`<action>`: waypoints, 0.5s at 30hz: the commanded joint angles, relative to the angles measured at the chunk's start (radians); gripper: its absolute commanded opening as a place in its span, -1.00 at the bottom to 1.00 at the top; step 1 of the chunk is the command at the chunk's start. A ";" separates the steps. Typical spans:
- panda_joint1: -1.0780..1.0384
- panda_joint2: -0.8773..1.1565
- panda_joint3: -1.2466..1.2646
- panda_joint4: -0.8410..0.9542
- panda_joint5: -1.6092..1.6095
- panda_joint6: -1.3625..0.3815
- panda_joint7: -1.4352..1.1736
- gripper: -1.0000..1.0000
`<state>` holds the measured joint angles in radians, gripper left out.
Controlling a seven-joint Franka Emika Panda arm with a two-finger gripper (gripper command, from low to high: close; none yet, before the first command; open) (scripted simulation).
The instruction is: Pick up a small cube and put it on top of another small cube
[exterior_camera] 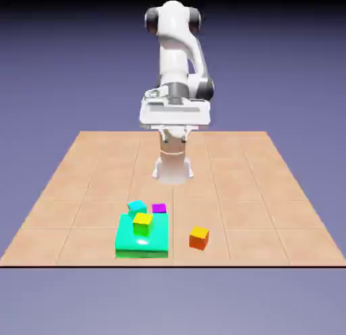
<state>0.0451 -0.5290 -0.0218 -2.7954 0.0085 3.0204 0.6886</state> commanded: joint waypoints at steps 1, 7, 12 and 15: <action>0.027 0.034 -0.018 0.012 0.007 -0.014 -0.044 0.00; 0.192 0.238 -0.126 0.085 0.049 -0.097 -0.304 0.00; 0.329 0.408 -0.217 0.145 0.085 -0.166 -0.522 0.00; 0.411 0.511 -0.271 0.182 0.106 -0.207 -0.652 0.00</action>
<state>0.4591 -0.0185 -0.2927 -2.6136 0.1144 2.8134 0.0362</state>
